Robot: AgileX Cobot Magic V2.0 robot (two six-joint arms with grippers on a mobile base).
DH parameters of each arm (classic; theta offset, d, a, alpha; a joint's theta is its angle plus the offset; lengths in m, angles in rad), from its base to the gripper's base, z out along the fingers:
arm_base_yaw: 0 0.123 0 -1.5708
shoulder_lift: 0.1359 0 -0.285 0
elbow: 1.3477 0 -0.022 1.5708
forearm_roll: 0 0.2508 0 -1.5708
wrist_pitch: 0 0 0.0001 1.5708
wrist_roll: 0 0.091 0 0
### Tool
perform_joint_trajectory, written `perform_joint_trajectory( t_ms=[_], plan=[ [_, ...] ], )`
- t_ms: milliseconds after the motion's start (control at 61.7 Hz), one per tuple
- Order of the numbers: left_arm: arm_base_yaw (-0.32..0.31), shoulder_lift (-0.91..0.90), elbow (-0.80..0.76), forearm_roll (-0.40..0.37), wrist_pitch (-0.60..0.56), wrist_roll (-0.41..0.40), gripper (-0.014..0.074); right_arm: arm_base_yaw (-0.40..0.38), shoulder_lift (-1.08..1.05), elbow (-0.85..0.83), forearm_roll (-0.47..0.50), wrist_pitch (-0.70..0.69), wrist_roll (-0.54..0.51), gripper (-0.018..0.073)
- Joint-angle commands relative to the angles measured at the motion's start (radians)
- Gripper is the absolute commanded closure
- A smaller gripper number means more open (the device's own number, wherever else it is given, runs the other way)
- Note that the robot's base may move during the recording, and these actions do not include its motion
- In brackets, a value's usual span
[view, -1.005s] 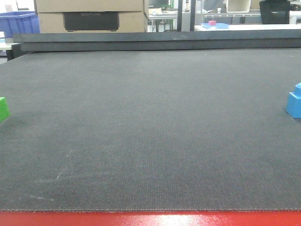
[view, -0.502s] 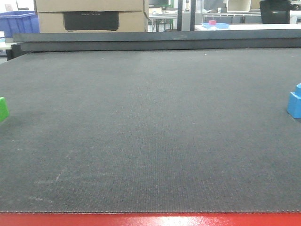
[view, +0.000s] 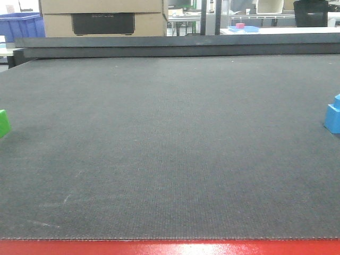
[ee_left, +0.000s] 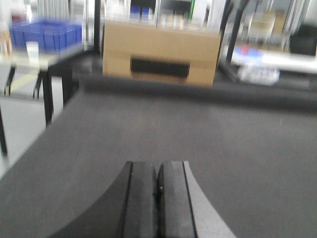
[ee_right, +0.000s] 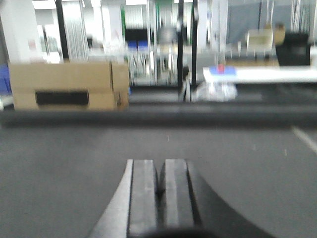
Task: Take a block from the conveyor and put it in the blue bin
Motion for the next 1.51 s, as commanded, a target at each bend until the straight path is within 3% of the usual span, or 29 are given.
perform_joint_trajectory(
  t_ms=[0,227,470,1005,1118,1313,1378,1491],
  plan=[
    [-0.003,0.121,-0.102,-0.008,0.13,0.004,0.0707,-0.007,0.136,-0.087,-0.011,0.132,-0.001,0.0721],
    [-0.003,0.434,-0.349,-0.009,0.43,0.006,0.0707,-0.007,0.466,-0.298,-0.013,0.441,-0.001,0.0721],
    [-0.003,0.632,-0.422,-0.009,0.435,0.006,0.0707,-0.007,0.759,-0.456,-0.013,0.739,-0.001,0.0721],
    [-0.003,0.945,-0.488,-0.018,0.533,0.006,0.0707,-0.007,1.193,-0.599,-0.023,0.742,0.029,0.0712],
    [-0.003,0.968,-0.488,-0.02,0.548,0.006,0.0707,-0.007,1.265,-0.672,-0.023,0.735,0.038,0.0585],
    [-0.003,0.976,-0.488,-0.038,0.552,0.006,0.0707,-0.013,1.374,-0.759,-0.023,0.729,0.038,0.0224],
    [-0.003,0.975,-0.488,-0.038,0.561,0.006,0.0707,-0.02,1.409,-0.761,-0.017,0.727,0.038,0.0168],
    [-0.003,0.976,-0.488,-0.038,0.566,0.006,0.0707,-0.042,1.461,-0.761,0.032,0.736,0.036,0.0168]
  ],
)
